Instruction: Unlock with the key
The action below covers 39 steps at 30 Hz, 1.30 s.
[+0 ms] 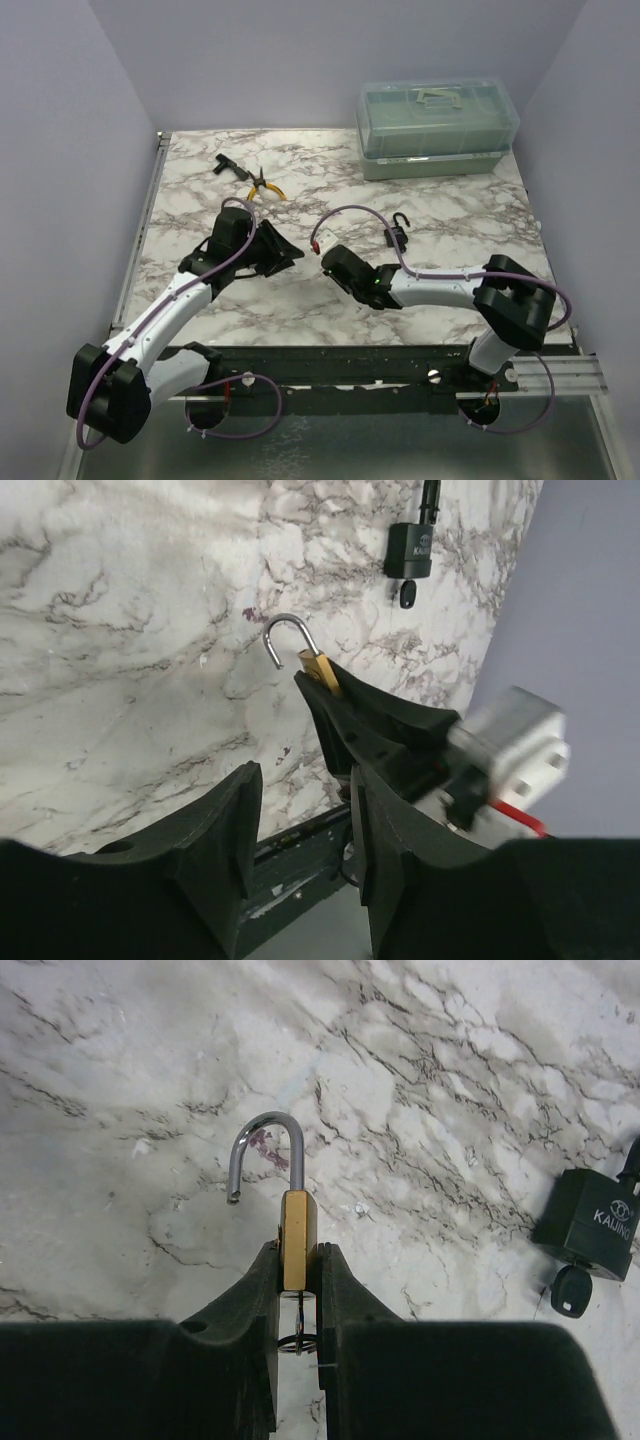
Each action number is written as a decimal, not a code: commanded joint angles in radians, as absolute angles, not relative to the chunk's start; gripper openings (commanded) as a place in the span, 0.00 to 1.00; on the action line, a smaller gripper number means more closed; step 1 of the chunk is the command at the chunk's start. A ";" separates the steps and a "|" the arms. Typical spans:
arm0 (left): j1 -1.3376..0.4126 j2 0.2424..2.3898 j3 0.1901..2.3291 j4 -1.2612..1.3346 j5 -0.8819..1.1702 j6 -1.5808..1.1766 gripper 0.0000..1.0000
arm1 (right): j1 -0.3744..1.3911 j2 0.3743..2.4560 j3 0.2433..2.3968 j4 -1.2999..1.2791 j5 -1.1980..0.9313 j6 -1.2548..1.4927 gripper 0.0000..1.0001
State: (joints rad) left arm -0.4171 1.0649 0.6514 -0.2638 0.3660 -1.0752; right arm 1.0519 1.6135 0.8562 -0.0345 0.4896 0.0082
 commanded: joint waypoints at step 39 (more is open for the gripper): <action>-0.397 0.880 0.904 -0.684 -0.245 -0.530 0.50 | 1.051 1.837 1.079 -0.305 0.592 0.045 0.48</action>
State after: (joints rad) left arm -0.4065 0.8864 0.9127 -0.6979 -0.2184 -0.5526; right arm 1.0573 1.8713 1.0786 -0.2283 0.6868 0.0055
